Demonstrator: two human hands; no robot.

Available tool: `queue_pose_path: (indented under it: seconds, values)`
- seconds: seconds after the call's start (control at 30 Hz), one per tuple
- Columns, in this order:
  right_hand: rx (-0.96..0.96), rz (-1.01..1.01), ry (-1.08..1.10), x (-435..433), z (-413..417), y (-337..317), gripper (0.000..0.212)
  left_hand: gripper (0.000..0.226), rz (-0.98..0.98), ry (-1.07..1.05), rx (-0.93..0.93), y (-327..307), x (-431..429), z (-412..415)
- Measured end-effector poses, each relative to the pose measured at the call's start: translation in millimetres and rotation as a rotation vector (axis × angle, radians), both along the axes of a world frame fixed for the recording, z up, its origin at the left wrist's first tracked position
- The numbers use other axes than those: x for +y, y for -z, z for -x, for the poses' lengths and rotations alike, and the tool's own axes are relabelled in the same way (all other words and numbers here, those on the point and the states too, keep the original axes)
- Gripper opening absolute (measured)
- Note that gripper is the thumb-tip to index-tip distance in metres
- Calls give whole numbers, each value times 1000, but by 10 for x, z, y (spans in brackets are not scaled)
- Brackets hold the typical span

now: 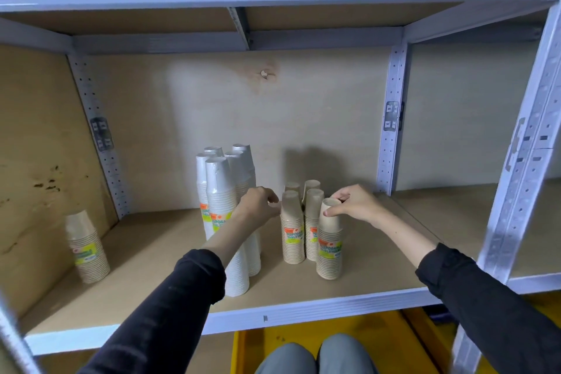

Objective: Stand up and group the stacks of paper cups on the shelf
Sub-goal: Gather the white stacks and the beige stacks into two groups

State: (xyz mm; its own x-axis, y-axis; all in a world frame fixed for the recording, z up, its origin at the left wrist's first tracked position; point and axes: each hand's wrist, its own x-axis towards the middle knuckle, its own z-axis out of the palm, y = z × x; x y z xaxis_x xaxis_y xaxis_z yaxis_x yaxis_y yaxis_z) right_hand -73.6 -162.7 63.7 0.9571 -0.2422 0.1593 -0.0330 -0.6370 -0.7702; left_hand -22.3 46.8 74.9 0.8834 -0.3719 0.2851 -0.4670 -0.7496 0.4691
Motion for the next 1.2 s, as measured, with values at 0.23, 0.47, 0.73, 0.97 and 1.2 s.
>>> queue_pose_path:
  seconds: [0.23, 0.47, 0.73, 0.97, 1.2]
  values:
    - [4, 9, -8, 102, -79, 87, 38, 30, 17, 22, -89, 60, 206, 196]
    - [-13, 12, -2, 126, -140, 111, 38, 30, 14, 40, -116, 65, 300, 286]
    - [-61, -35, -15, 68, -152, 166, 36, 32, -97, 92, -195, 90, 466, 450]
    - [-51, -85, -60, 67, -131, 184, 36, 31, -132, 48, -224, 150, 759, 601]
    - [-70, -69, -59, 87, -140, 222, 33, 29, -174, -42, -260, 231, 1174, 664]
